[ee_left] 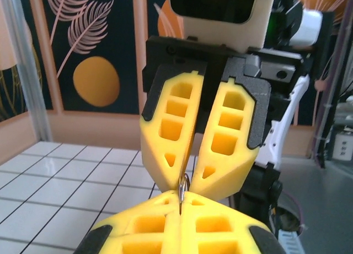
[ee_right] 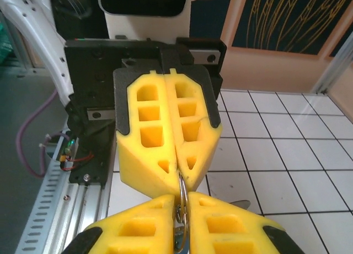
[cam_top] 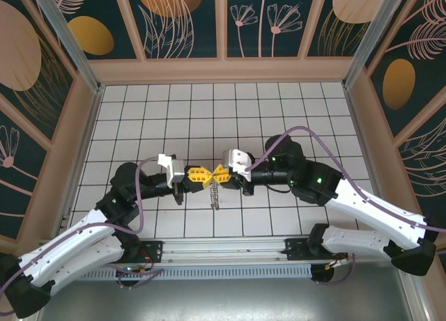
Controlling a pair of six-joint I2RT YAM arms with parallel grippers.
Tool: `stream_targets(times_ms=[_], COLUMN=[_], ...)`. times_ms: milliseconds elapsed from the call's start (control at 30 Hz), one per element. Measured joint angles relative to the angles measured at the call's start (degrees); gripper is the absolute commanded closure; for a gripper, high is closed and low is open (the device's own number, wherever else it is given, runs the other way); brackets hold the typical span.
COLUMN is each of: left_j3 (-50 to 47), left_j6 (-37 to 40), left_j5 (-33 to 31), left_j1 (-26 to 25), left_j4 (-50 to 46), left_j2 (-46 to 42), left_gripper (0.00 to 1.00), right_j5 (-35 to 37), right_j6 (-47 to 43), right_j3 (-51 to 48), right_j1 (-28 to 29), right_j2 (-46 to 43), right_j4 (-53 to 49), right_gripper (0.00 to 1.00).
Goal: Put the keys on the keyring
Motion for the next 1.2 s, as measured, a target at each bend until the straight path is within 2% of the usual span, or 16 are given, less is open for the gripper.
stream_targets(times_ms=[33,100,267,333,400,467,700,767,867,1000,1133,1200], left_j3=[-0.4,-1.2,-1.9,-0.5,2.2,5.4,15.1,16.1,16.2,15.0,11.7,10.3], left_j6=[-1.2,-3.0,-5.6,-4.6,-1.9,1.1,9.0,10.8,12.7,13.5,12.8,11.5], left_j5=[0.5,1.5,2.9,2.2,0.3,-2.5,-9.8,-11.0,-11.9,-10.8,-7.8,-5.5], left_j1=[0.0,0.0,0.1,0.2,0.2,0.3,0.4,0.4,0.4,0.4,0.4,0.3], left_j4=[1.9,5.3,9.5,6.0,-0.4,-7.6,-28.3,-32.1,-36.0,-36.2,-31.6,-28.1], left_j2=[0.1,0.0,0.4,0.6,0.7,0.9,6.4,8.4,10.1,9.2,4.5,2.5], left_gripper=[1.00,1.00,1.00,1.00,0.86,0.81,0.85,1.00,1.00,1.00,1.00,1.00], right_j5=[-0.7,-2.0,-3.5,-3.0,-1.7,0.0,7.9,10.9,14.2,14.5,11.5,9.4], right_j6=[0.2,1.0,1.5,1.3,0.9,0.0,-3.1,-3.9,-4.7,-5.0,-4.7,-4.4], right_j3=[-0.1,-0.3,-0.7,-0.7,0.0,1.6,7.1,8.5,9.8,9.9,8.5,7.0], right_j1=[-0.2,-0.2,-0.2,-0.5,-0.8,-0.9,-0.7,-0.3,0.5,1.4,2.0,2.2], right_j2=[-0.3,-0.8,-1.4,-1.3,-0.8,0.6,6.2,8.3,11.3,11.7,9.2,7.2], right_j4=[0.6,1.7,3.4,2.9,1.9,0.2,-8.6,-12.2,-16.4,-17.6,-14.9,-12.3], right_gripper=[0.88,0.99,1.00,1.00,1.00,1.00,1.00,1.00,1.00,1.00,0.86,0.84])
